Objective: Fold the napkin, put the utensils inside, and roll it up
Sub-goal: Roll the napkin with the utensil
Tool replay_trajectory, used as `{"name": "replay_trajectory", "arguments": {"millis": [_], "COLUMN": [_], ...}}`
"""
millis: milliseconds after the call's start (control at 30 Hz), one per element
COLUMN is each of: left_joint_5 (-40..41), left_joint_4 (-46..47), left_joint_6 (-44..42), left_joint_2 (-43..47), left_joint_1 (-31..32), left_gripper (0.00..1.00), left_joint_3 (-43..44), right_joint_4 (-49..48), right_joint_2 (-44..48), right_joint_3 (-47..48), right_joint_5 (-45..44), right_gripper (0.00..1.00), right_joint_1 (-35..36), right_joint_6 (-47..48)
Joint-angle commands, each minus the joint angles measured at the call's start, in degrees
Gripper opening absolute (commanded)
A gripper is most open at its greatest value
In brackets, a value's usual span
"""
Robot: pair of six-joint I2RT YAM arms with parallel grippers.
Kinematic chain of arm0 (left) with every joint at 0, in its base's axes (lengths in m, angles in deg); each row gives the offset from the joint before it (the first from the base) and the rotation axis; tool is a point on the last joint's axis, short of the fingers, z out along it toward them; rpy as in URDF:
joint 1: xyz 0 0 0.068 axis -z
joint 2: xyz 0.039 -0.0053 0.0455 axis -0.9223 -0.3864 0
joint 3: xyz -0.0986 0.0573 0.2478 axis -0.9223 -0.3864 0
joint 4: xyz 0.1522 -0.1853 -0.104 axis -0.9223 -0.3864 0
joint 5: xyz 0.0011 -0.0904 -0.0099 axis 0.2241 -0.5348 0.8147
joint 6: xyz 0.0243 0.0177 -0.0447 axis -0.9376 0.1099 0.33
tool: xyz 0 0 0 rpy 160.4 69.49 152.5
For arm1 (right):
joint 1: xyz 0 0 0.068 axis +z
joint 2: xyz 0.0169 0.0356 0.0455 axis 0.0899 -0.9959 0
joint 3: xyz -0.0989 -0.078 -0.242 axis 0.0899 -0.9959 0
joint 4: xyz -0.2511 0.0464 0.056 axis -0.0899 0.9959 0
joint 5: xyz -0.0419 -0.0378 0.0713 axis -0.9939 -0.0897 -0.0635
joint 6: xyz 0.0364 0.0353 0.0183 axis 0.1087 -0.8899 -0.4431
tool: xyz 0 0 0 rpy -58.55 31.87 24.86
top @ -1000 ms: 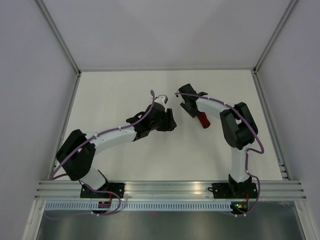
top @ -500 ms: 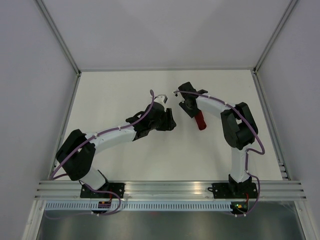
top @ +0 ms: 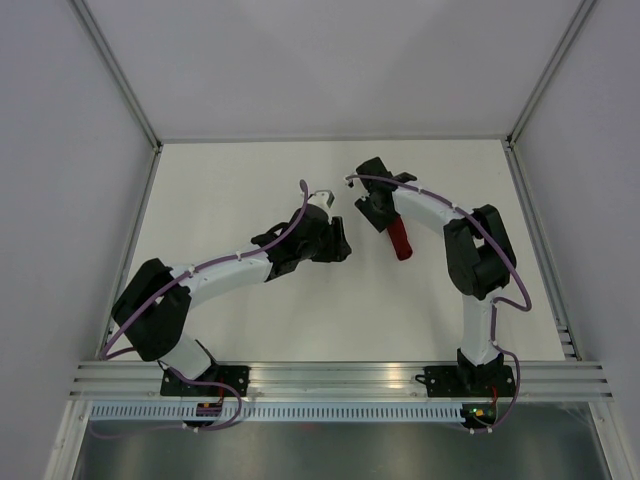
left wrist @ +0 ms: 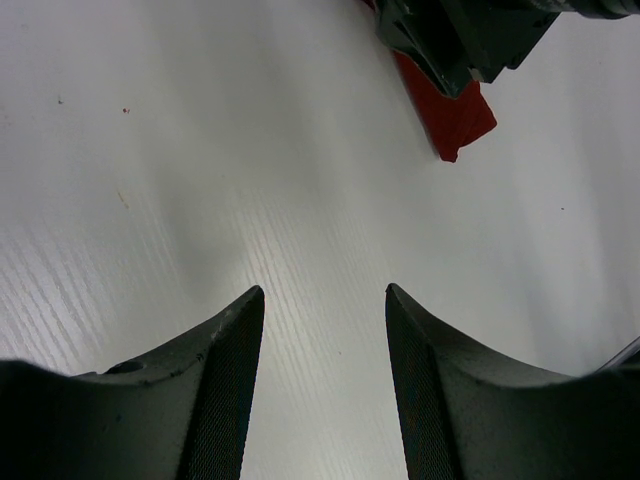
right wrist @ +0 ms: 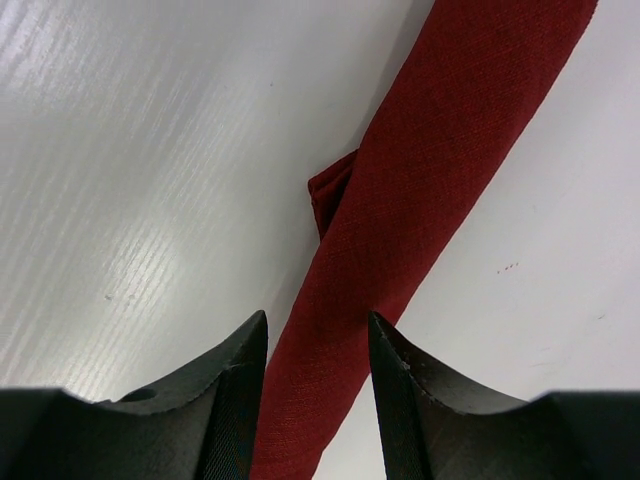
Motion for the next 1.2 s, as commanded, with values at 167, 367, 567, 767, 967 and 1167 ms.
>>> {"name": "replay_trajectory", "arguments": {"millis": [167,367,567,767,967,1167], "left_joint_5": [-1.20,-1.37,-1.46,-1.37,-0.50,-0.41], "left_joint_4": [-0.82,-3.71,-6.01,-7.41,-9.96,-11.46], "left_joint_6": [-3.25,-5.00,-6.76,-7.20,-7.56,-8.00], "left_joint_2": [2.46,4.21,9.04,14.49,18.63,20.65], "left_joint_1": [-0.93,-2.16,-3.83,-4.45,-4.71,-4.80], "left_gripper": [0.58,0.58,0.59,0.60,0.61,0.61], "left_joint_3": [1.60,3.80,3.98,2.22,0.82,0.55], "right_joint_4": [6.12,6.03,1.12,-2.32,-3.19,-3.64], "right_joint_2": [6.09,13.65,27.26,40.98,46.26,46.00], "right_joint_3": [7.04,7.22,-1.72,-12.19,-17.91,-19.50], "right_joint_5": [5.44,20.72,29.35,32.61,35.16,39.28], "right_gripper": [0.52,0.55,0.61,0.66,0.66,0.66], "right_joint_1": [-2.08,-10.94,-22.99,-30.73,-36.09,-40.49], "right_joint_6": [-1.58,-4.04,-3.69,-3.25,-2.90,-2.55]}}
